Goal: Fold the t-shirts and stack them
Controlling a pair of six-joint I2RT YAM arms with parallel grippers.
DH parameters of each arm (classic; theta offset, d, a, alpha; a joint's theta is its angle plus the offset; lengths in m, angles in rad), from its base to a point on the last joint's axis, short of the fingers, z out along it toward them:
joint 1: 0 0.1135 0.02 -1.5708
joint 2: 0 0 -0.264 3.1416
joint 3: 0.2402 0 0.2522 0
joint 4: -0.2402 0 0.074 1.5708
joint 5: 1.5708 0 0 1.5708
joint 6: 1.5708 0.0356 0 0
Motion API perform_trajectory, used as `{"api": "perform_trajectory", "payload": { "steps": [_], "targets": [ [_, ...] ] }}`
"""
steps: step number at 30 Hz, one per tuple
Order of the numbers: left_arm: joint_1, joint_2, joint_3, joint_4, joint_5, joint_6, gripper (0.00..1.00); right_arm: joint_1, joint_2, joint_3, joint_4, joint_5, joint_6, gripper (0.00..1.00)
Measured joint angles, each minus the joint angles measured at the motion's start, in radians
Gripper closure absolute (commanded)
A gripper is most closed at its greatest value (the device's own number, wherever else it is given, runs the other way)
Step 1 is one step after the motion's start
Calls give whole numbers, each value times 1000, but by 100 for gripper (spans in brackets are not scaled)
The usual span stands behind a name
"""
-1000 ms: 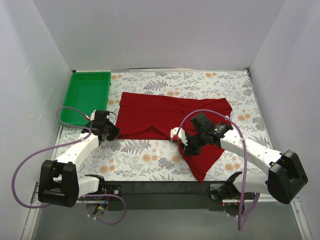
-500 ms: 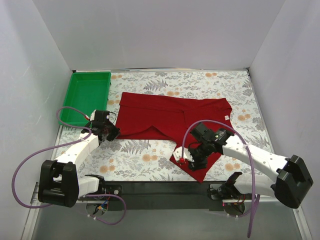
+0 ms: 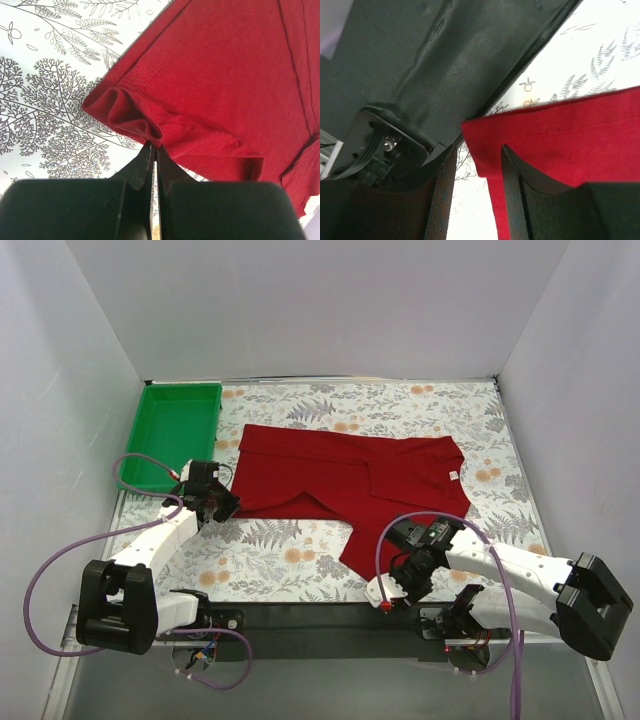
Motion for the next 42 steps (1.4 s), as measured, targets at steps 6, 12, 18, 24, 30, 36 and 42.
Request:
{"api": "perform_trajectory", "payload": {
  "steps": [6,12,18,24,30,36,42],
  "targets": [
    [0,0,-5,1,3,0,100,27,5,-61,76,48,21,62],
    [4,0,-6,2,6,0,100,33,0,-68,128,66,56,79],
    [6,0,-6,2,7,0,100,36,-32,-74,163,120,95,95],
    [6,0,-6,2,11,1,100,6,-104,-58,145,226,133,99],
    [10,0,-6,2,14,1,100,-97,-167,53,71,219,126,99],
    [12,-1,-6,2,17,1,100,-194,-226,109,35,170,119,99],
    [12,-5,-6,2,18,1,100,-258,-269,112,13,166,118,99]
  ]
}}
